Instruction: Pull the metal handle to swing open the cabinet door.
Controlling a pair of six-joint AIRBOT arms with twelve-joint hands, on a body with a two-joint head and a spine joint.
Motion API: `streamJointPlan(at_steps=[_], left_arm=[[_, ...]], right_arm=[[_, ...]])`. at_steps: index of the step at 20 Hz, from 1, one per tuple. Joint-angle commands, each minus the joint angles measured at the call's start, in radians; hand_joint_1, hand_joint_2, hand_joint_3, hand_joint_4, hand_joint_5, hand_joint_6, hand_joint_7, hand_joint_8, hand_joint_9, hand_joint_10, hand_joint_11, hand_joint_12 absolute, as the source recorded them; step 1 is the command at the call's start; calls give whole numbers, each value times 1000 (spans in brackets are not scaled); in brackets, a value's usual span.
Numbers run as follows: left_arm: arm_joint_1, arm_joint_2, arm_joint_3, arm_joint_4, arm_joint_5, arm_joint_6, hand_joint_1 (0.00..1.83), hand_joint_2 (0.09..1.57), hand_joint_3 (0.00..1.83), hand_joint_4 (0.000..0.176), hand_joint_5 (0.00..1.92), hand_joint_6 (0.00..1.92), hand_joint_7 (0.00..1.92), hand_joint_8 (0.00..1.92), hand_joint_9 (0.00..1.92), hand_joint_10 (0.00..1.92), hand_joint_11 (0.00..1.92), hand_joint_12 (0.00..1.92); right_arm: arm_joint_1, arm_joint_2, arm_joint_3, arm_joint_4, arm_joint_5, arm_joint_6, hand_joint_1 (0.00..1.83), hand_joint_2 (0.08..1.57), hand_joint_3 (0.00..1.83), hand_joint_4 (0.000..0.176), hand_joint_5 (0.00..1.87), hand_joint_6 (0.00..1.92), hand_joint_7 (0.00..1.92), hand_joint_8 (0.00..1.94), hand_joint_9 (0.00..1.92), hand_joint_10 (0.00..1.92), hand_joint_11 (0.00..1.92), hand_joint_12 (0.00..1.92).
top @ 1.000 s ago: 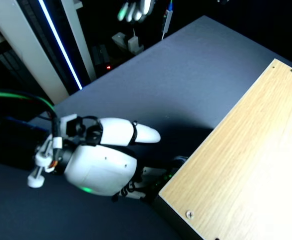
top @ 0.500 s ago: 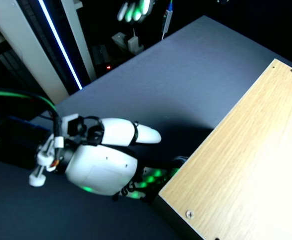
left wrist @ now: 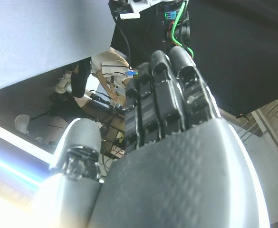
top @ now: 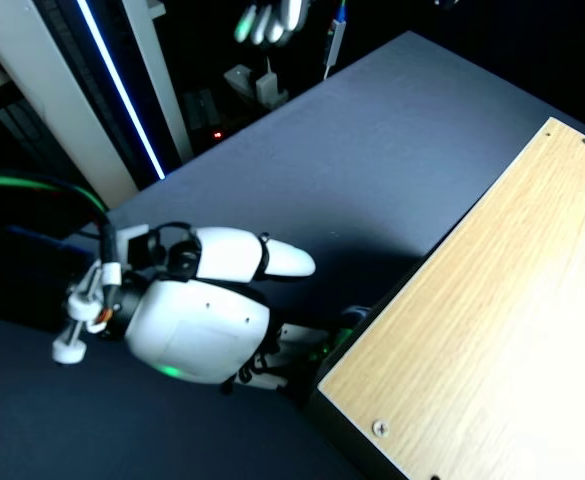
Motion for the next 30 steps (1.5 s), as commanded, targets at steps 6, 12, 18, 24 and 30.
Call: streamJointPlan(at_steps=[6,12,18,24,30], left_arm=[[-12,6,0,-92,-24,5,0,1571,112,0,286,5,347,4,344,4,0,811],[-12,6,0,-92,-24,5,0,1571,115,0,272,0,334,0,334,1,0,782],[-12,6,0,-92,-24,5,0,1571,122,0,269,0,337,0,331,0,0,767],[-12,6,0,-92,-24,5,0,1571,119,0,270,0,339,1,333,1,0,750],[-12,6,0,-92,-24,5,0,1571,121,0,274,2,338,2,327,2,0,758]], right_arm=[[7,50,-47,-2,114,14,0,1571,62,0,231,0,322,1,313,1,0,787],[1,96,-93,-15,130,14,0,1571,47,0,246,4,345,7,334,7,0,798],[-9,120,-99,-20,157,14,0,1571,48,0,255,6,346,4,333,4,0,786],[-19,146,-105,-33,191,14,0,1571,53,0,247,1,328,0,317,1,0,790],[-35,168,-106,-52,248,14,0,1571,55,0,248,1,333,2,321,2,0,793]])
